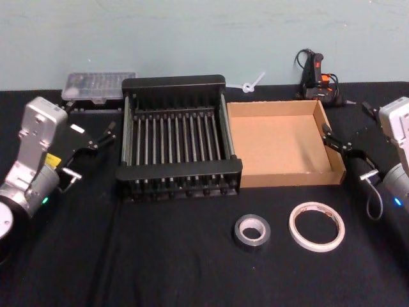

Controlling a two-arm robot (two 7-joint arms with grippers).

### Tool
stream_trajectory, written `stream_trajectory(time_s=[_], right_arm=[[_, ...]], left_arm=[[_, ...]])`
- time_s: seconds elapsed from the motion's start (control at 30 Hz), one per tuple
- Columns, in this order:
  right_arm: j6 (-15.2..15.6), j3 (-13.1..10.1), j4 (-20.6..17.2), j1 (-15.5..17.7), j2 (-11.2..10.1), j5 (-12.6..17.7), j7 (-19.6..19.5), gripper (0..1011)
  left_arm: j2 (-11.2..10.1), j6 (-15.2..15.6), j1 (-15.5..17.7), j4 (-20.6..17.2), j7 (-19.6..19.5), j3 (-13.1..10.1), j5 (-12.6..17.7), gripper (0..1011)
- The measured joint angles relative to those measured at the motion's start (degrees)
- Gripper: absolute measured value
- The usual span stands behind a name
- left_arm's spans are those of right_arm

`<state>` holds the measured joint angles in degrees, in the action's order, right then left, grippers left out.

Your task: Pick up the white tape and place it into the black box , Pick up the silver tape and place it into the brown box.

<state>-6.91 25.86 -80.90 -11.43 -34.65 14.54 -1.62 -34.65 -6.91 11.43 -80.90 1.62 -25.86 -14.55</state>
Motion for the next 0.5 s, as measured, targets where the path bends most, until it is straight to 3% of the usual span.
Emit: stream_trajectory(time_s=[0.5], right_arm=[[0.00, 0.00, 0.00, 0.00, 0.00, 0.00, 0.00, 1002]], left_arm=[[0.00, 0.00, 0.00, 0.00, 0.00, 0.00, 0.00, 1001]])
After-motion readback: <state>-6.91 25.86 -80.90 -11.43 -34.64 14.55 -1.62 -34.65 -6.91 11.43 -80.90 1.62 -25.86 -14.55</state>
